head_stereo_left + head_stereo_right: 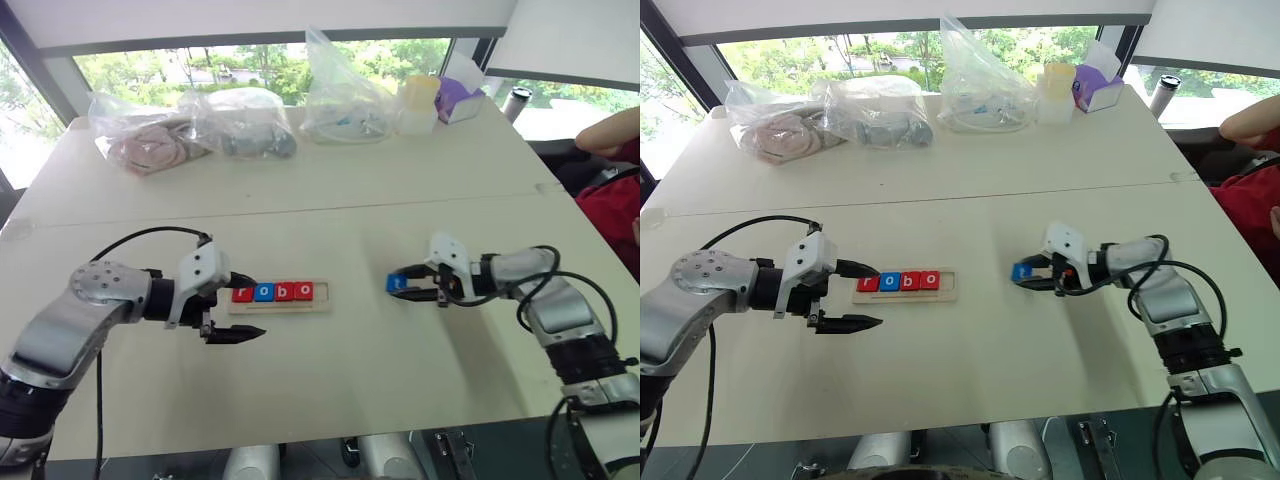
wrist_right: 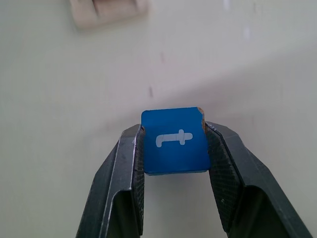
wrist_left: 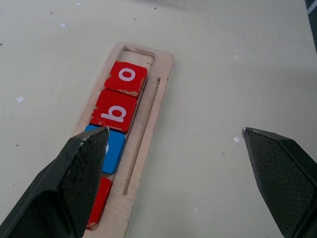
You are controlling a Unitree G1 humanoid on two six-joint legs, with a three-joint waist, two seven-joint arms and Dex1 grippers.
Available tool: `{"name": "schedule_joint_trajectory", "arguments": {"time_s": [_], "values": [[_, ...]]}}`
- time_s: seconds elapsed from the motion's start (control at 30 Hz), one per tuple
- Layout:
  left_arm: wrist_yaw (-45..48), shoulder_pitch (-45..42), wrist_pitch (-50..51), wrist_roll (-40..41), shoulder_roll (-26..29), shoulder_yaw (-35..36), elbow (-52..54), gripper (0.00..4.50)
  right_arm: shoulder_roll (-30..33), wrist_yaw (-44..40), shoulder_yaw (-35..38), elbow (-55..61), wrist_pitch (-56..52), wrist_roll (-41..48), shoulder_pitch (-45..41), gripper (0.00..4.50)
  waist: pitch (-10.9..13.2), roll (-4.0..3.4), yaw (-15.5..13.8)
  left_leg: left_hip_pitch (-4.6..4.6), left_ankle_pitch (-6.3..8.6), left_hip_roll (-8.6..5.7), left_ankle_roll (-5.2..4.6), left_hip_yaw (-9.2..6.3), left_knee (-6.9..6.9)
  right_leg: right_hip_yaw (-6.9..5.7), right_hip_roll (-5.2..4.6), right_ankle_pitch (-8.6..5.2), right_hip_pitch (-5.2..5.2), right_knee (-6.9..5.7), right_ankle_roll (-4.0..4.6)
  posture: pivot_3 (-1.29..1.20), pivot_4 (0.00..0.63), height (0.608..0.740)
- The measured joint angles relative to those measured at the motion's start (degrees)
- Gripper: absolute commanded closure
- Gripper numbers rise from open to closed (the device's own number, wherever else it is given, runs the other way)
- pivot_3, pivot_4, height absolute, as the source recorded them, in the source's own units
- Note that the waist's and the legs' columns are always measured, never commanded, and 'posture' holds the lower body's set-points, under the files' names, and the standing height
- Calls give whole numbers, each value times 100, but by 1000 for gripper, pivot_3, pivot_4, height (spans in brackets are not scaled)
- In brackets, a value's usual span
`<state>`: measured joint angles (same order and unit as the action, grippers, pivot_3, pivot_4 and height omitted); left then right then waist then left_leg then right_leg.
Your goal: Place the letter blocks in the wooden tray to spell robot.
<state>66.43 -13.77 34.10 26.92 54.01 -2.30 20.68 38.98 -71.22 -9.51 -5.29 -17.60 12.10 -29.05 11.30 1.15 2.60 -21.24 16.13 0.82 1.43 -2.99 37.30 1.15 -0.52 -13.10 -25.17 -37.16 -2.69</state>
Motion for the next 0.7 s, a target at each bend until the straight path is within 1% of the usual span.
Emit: {"name": "schedule_joint_trajectory", "arguments": {"time_s": [0.13, 0.2, 0.37, 0.57, 0.7], "values": [[4, -2, 37, 120, 2, 177, -9, 0, -472, -27, -535, 287, -127, -26, -480, 3286, 0, -1, -21, -4, -1, 1, 1, -6, 1, -8, -2, 0, 0, 1, 1, 0, 150, 740], [-43, 120, 39, 122, 4, 260, 2, 0, -621, -14, -804, 72, -72, -224, -659, 3286, -1, -1, -40, -9, -1, -2, 3, -6, 1, -10, -9, 10, 0, 7, 17, 0, 150, 740], [-202, 376, 68, 128, 4, 382, 158, 0, -811, 8, -1186, -626, 229, -645, -942, 3286, 0, 0, -40, -12, -2, -8, 4, 1, 3, -5, -18, 10, -1, 10, 17, 0, 150, 740], [-547, 858, 87, 172, -89, 553, 431, 0, -1140, -12, -1370, -1212, 569, -874, -1159, 3286, 0, 0, -9, -5, -2, 1, 4, -9, 0, -7, -6, 13, -2, 0, 18, 0, 150, 740], [-667, 879, 139, 218, -108, 555, 491, 0, -1214, -25, -1379, -1245, 628, -911, -1161, 3286, 0, -1, -26, -6, -3, -1, 6, -12, 1, -10, -8, 13, -1, -3, 18, 0, 150, 740]]}}
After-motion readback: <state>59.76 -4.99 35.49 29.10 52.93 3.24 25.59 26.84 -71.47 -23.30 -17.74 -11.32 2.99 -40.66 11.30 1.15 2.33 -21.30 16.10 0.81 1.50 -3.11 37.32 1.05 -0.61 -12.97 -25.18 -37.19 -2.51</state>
